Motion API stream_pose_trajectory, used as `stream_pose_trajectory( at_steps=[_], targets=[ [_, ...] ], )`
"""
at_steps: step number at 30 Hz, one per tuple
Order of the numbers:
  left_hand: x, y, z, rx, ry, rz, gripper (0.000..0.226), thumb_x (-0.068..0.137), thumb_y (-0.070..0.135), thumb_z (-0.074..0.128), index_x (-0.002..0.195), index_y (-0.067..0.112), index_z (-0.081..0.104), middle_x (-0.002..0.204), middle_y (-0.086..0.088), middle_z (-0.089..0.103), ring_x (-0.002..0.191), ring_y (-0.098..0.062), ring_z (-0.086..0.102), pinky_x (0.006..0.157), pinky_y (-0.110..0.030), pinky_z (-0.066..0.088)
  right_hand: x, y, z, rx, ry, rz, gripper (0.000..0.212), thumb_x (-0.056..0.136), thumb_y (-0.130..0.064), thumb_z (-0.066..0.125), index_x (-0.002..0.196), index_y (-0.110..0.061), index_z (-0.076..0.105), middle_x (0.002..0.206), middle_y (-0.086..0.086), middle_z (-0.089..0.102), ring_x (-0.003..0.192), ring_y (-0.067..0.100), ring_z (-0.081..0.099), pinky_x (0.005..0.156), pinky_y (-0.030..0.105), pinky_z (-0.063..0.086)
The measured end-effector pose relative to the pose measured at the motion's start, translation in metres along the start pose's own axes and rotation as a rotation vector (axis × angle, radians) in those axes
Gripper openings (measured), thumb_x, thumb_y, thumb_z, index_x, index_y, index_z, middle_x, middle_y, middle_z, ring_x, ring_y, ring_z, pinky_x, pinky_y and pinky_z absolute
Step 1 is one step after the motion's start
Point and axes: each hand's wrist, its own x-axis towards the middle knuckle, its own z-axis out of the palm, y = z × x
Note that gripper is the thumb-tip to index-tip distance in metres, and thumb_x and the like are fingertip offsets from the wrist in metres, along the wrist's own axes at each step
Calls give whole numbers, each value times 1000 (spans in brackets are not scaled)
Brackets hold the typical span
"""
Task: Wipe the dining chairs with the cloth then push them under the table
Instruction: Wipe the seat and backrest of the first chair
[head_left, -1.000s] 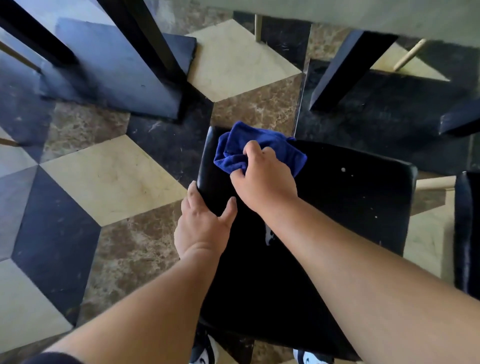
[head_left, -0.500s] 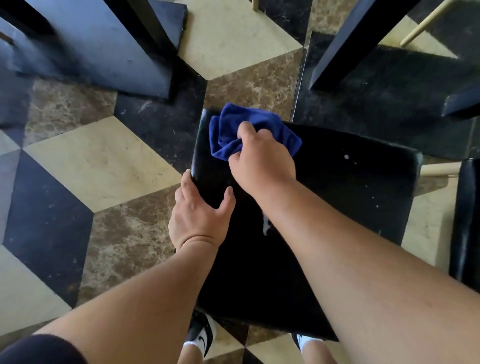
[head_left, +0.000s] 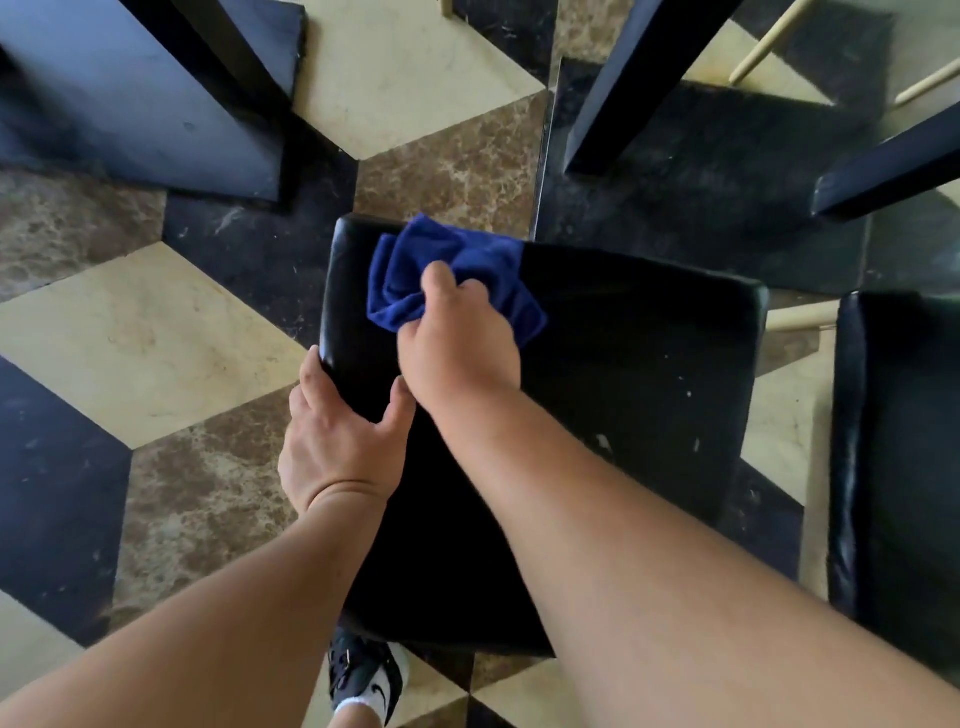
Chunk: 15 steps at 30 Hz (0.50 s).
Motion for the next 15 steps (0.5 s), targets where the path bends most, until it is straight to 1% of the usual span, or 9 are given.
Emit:
stream_pose_trajectory(
  at_steps=[2,4,5,7,10,12,14,15],
  targets=[
    [0,1,-1,-7,0,2,96,75,86,51,153,34,27,140,-9,59,106,-42,66,79,-49,46,-3,6,-1,-9,-58,-68,39,95,-26,56,133,-26,49,117,12,59,94,39,67,61,36,35],
    [0,2,-2,-14,10,4,94,77,83,51,153,33,28,141,-9,59,107,-44,66,81,-51,47,-2,31,-15,-20,-38,-60,39,93,-28,57,132,-27,52,117,12,61,94,39,68,61,36,39],
    [-1,3,-2,-17,15,8,92,78,83,50,152,33,29,141,-9,59,106,-45,66,80,-50,46,-3,48,-25,-32,-14,-36,40,92,-28,58,131,-27,53,117,12,63,94,40,69,63,37,43],
    [-2,3,-3,-25,17,14,91,79,82,50,152,32,29,139,-9,60,104,-45,66,77,-47,41,-7,88,-53,-45,64,49,37,89,-28,58,126,-28,57,116,12,67,98,42,68,70,41,50],
    [-3,3,-5,-36,15,13,92,80,83,48,153,30,29,139,-10,60,103,-45,66,76,-46,39,-18,157,-101,-88,218,215,29,86,-26,61,115,-24,61,109,15,72,98,41,68,76,41,52],
    [-3,2,-4,-44,11,17,94,80,84,47,153,30,29,139,-9,60,102,-43,66,74,-45,39,-26,197,-128,-58,265,360,20,89,-27,62,108,-24,61,104,12,72,90,37,67,70,35,49],
    [-3,1,-4,-41,12,7,94,79,86,46,154,31,29,137,-9,60,101,-41,67,73,-45,39,-31,215,-137,17,279,493,14,92,-28,61,105,-29,56,96,2,67,77,23,63,59,26,39],
    [-3,0,-4,-35,11,1,94,79,86,46,154,32,28,137,-8,60,100,-40,67,73,-44,39,-32,217,-134,34,299,531,14,93,-28,60,106,-28,55,93,-2,64,74,21,60,56,25,35]
  ],
)
